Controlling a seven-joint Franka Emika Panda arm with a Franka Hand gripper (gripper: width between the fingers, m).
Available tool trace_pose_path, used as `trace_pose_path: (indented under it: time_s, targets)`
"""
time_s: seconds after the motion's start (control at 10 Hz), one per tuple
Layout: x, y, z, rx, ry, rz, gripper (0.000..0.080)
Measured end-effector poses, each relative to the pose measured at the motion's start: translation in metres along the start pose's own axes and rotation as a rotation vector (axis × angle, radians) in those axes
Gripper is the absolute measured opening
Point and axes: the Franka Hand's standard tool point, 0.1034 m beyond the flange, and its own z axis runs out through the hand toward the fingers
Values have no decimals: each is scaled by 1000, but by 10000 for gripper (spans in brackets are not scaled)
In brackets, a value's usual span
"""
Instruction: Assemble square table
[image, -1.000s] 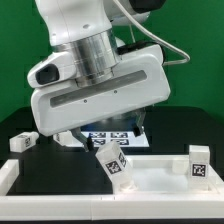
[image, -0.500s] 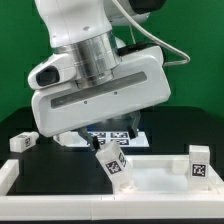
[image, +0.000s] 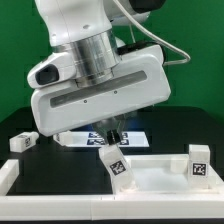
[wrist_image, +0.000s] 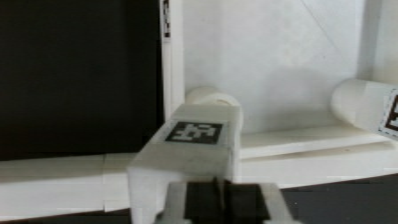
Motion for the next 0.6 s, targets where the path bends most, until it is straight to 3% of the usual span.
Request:
trace_pose_path:
  time_s: [0.4, 0.5, 0.6]
  targets:
    - [0, 0, 0, 0, 0, 0, 2]
    - [0, 0, 0, 0, 0, 0, 95]
    - [0, 0, 1, 0, -1, 0, 241]
